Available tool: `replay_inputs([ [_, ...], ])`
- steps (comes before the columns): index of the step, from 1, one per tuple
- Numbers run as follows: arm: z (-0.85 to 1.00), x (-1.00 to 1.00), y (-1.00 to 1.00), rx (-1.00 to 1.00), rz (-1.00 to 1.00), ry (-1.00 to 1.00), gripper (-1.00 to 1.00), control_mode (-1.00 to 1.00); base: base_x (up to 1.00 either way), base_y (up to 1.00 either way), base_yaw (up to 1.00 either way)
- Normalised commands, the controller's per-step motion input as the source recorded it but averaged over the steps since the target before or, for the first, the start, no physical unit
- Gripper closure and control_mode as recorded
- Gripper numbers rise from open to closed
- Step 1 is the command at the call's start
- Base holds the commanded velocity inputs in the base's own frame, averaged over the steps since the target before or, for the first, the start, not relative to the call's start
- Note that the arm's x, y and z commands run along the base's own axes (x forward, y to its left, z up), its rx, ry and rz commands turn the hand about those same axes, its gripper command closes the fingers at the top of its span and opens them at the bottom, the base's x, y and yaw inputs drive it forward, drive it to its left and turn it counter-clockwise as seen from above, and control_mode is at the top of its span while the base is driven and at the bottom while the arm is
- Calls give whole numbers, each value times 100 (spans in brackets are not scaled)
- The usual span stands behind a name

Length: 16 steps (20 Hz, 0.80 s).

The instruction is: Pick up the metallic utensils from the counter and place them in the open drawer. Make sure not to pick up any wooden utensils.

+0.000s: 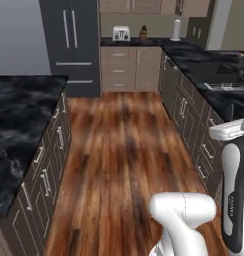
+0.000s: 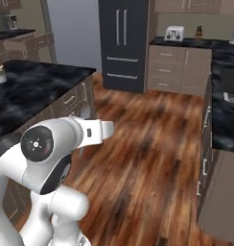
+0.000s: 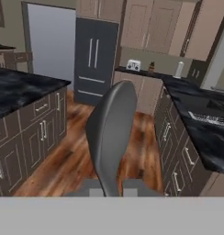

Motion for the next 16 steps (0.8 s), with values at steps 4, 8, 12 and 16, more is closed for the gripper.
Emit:
replay_inputs([
  [4,0,0,0,0,0,0,100,100,100,100,-28],
  [8,0,0,0,0,0,0,100,100,100,100,-28],
  [12,0,0,0,0,0,0,100,100,100,74,-8],
  [16,0,0,0,0,0,0,100,100,100,64,-4],
])
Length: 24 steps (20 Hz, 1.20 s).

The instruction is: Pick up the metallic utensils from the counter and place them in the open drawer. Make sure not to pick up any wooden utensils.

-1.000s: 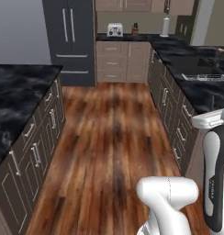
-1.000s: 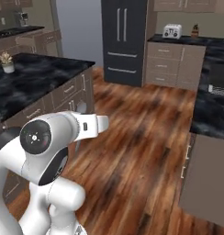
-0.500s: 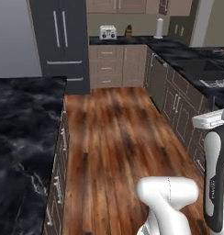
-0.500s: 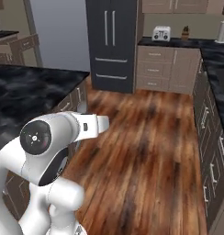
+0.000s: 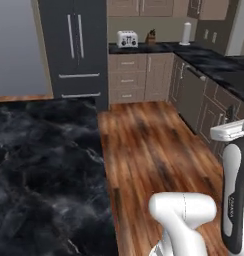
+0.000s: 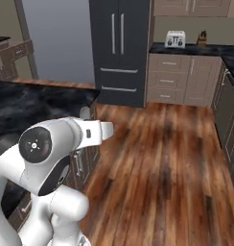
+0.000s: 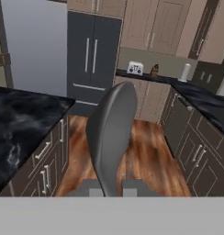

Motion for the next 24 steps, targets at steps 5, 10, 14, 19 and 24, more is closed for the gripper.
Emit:
replay_inputs([
  [5,0,0,0,0,0,0,100,100,100,-17,7],
  [10,0,0,0,0,0,0,100,100,100,-70,23],
  [14,0,0,0,0,0,0,100,100,100,-77,25],
  [19,0,0,0,0,0,0,100,100,100,-78,27],
  [24,0,0,0,0,0,0,100,100,100,-43,35],
])
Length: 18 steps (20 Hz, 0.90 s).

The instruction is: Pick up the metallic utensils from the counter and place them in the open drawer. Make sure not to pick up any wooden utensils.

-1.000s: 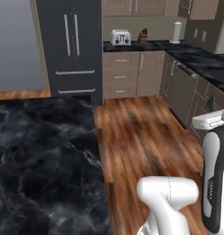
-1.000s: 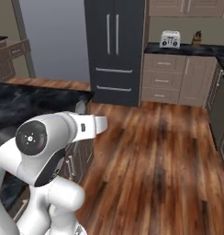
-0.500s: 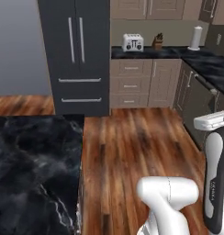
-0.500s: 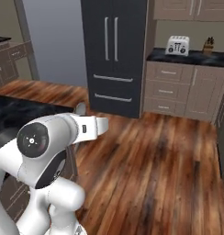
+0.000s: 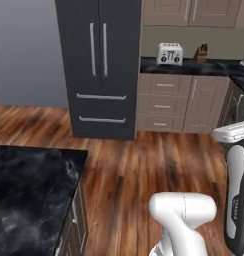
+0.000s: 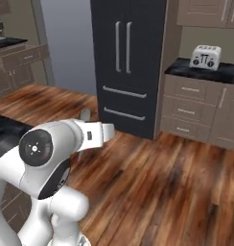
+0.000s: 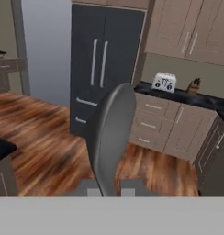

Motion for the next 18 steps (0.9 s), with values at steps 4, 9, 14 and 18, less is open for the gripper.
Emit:
replay_inputs([
  [4,0,0,0,0,0,0,100,100,100,-31,45],
  [9,0,0,0,0,0,0,100,100,100,-29,57],
  [14,0,0,0,0,0,0,100,100,100,-34,53],
  [18,0,0,0,0,0,0,100,100,100,-34,50],
])
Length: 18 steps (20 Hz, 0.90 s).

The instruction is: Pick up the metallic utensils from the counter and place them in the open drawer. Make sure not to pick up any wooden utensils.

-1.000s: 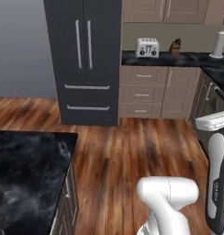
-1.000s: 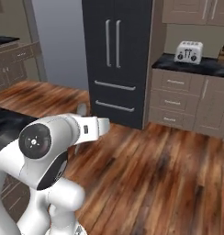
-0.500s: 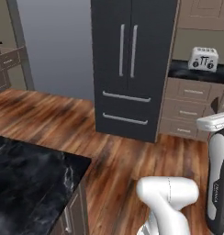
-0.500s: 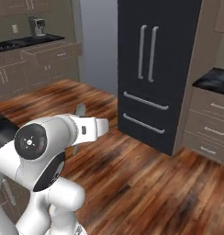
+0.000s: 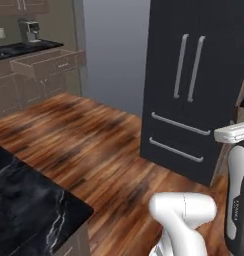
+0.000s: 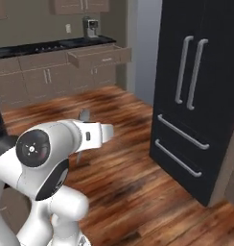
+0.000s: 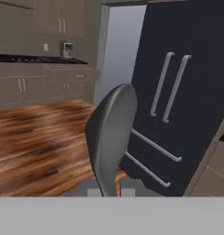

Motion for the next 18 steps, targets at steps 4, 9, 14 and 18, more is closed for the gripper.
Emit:
replay_inputs([
  [4,0,0,0,0,0,0,100,100,100,-33,48],
  [9,0,0,0,0,0,0,100,100,100,-20,42],
  [14,0,0,0,0,0,0,100,100,100,-40,46],
  [18,0,0,0,0,0,0,100,100,100,-46,46],
])
